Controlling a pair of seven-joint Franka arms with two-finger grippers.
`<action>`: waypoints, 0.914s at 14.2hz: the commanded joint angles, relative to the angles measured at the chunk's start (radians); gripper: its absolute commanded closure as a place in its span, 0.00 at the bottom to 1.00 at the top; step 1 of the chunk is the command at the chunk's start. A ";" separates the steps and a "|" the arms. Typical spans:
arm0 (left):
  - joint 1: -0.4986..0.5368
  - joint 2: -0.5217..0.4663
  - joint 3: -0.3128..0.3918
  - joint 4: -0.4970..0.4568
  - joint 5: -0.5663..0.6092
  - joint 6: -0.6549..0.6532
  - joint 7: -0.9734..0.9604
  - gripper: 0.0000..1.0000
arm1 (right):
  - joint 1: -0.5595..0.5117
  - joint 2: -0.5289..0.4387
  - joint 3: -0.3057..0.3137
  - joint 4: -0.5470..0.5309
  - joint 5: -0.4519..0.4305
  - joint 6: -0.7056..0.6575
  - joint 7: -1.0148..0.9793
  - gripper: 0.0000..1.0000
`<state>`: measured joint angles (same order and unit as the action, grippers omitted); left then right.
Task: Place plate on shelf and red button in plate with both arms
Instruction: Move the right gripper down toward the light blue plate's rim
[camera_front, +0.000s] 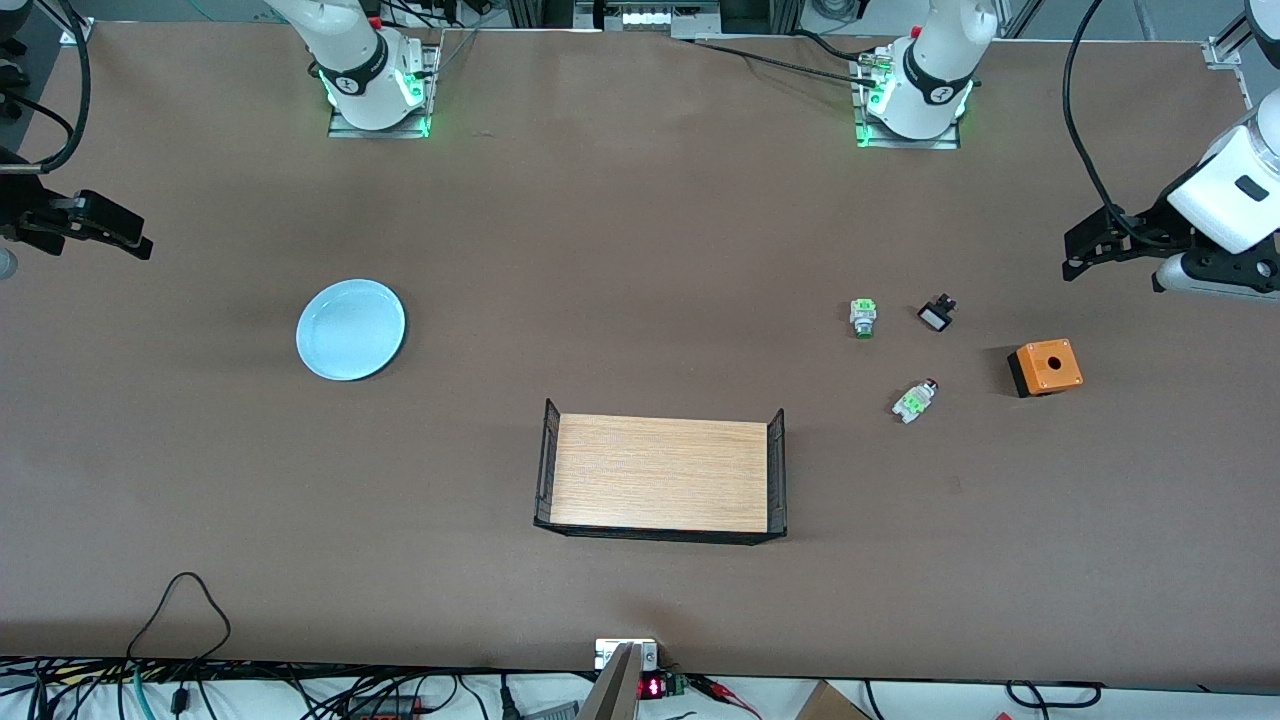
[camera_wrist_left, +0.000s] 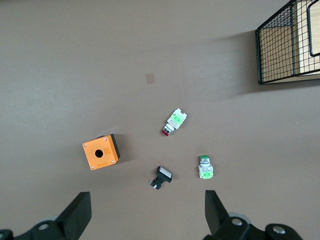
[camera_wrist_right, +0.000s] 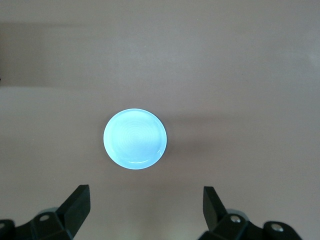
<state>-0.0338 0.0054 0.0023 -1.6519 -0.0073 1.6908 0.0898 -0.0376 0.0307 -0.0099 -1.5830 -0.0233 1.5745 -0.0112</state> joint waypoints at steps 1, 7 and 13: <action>0.000 0.014 0.005 0.029 0.001 -0.016 0.024 0.00 | 0.004 -0.002 -0.005 0.011 0.002 -0.027 0.005 0.00; 0.000 0.014 0.005 0.029 0.001 -0.014 0.024 0.00 | 0.004 0.046 -0.005 0.014 0.000 -0.057 0.008 0.00; 0.003 0.019 0.007 0.029 0.001 -0.016 0.025 0.00 | 0.002 0.138 -0.005 0.009 -0.037 -0.007 0.023 0.00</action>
<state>-0.0325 0.0082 0.0037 -1.6519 -0.0073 1.6908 0.0898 -0.0382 0.1399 -0.0136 -1.5855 -0.0425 1.5461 -0.0064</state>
